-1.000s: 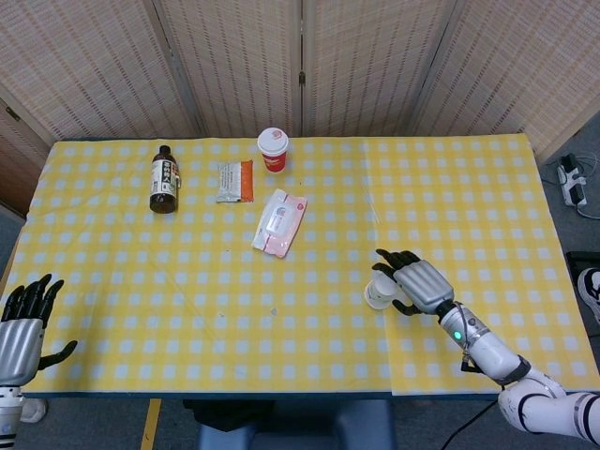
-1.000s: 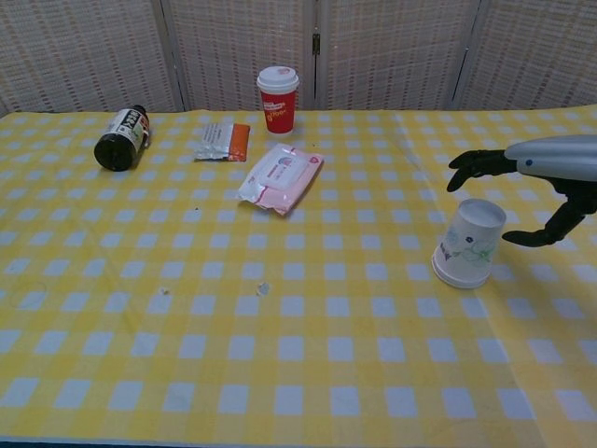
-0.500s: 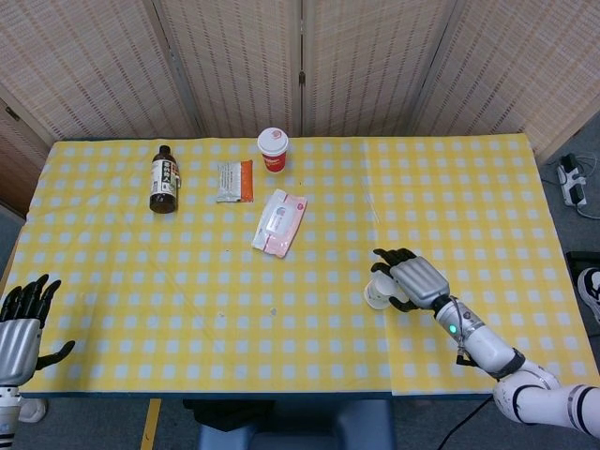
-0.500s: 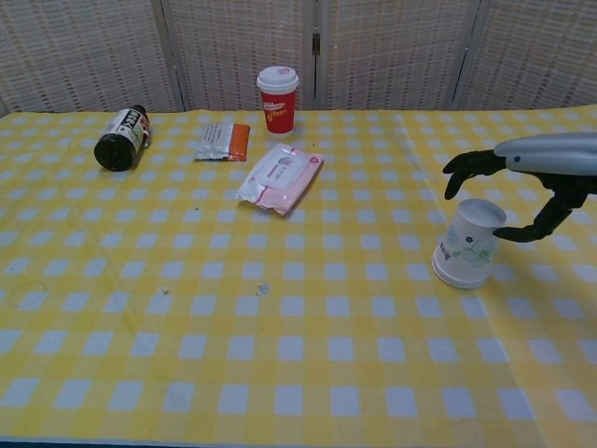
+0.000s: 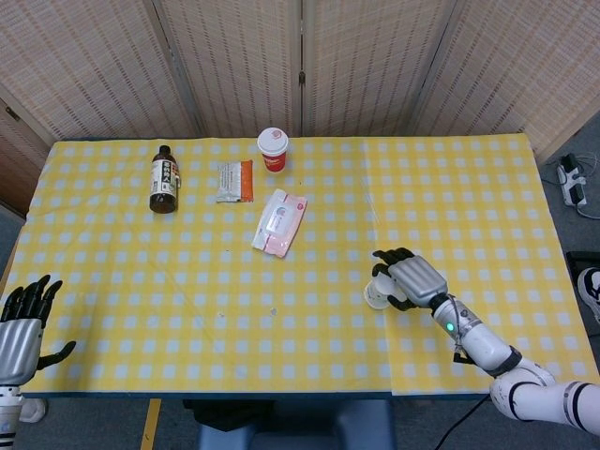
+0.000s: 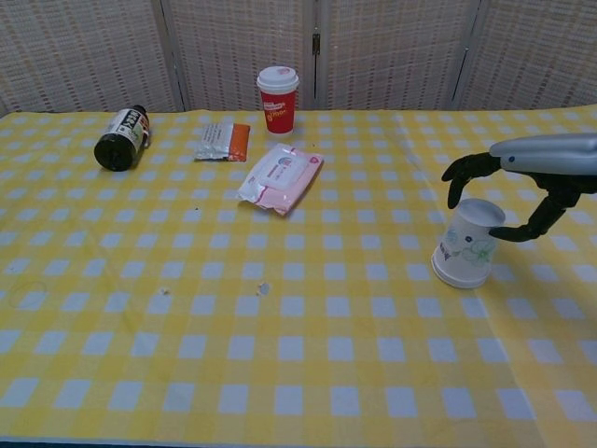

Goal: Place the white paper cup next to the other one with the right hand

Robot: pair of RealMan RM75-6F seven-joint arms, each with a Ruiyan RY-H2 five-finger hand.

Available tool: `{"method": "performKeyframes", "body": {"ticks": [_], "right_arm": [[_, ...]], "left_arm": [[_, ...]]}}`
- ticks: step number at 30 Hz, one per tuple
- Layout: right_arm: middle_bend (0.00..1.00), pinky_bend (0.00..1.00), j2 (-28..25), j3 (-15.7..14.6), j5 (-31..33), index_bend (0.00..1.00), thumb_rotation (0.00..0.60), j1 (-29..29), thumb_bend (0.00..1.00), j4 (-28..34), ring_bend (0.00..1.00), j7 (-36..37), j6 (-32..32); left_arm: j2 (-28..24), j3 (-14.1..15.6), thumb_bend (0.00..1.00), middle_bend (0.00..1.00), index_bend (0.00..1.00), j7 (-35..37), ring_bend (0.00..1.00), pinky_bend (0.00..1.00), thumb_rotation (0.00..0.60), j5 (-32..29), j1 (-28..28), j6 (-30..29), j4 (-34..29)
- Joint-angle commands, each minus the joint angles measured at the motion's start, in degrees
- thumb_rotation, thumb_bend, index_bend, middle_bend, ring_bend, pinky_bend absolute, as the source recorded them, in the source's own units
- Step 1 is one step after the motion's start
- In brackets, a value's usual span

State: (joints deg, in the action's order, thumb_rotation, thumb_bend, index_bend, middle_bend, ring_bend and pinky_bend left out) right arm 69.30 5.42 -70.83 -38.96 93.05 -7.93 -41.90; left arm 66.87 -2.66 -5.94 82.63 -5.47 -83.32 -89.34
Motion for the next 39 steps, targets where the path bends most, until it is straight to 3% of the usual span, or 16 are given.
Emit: {"method": "performKeyframes", "body": {"ticks": [1,11,28,32,39], "right_arm": [[0.14,0.10,-0.19,-0.05,0.13,0.35,0.600,-0.08,0.42,0.13,0.13,0.14,-0.17],[0.16,0.10,-3.09,0.10,-1.02,0.37,0.600,0.65,0.42,3.13,0.13,1.00,-3.09],[0.17,0.10,-14.53,2.25,-6.91,0.38,0.600,2.31,0.42,15.89,0.14,3.06,-9.71],[0.17,0.10,-13.97,2.46,-7.04,0.38,0.600,0.93,0.42,16.37,0.14,3.31,-7.83],[0.17,0.10,-7.29,2.24,-2.90,0.38,0.600,-3.25,0.42,11.48,0.14,-0.03,-2.26]], "left_arm": [[0.09,0.01,0.22,0.00,0.00,0.05,0.00,0.00,0.600,-0.15,-0.04,0.18,0.11],[0.07,-0.16,0.22,0.00,0.00,-0.11,0.00,0.00,0.600,-0.17,-0.25,0.31,0.02],[-0.29,-0.19,0.22,0.00,0.00,-0.26,0.00,0.00,0.600,0.27,-0.40,0.10,-0.75],[-0.27,-0.16,0.22,0.00,0.00,-0.13,0.00,0.00,0.600,0.31,-0.38,0.06,-0.73],[-0.09,0.13,0.22,0.00,0.00,0.56,0.00,0.00,0.600,0.31,-0.14,0.08,-0.20]]}}
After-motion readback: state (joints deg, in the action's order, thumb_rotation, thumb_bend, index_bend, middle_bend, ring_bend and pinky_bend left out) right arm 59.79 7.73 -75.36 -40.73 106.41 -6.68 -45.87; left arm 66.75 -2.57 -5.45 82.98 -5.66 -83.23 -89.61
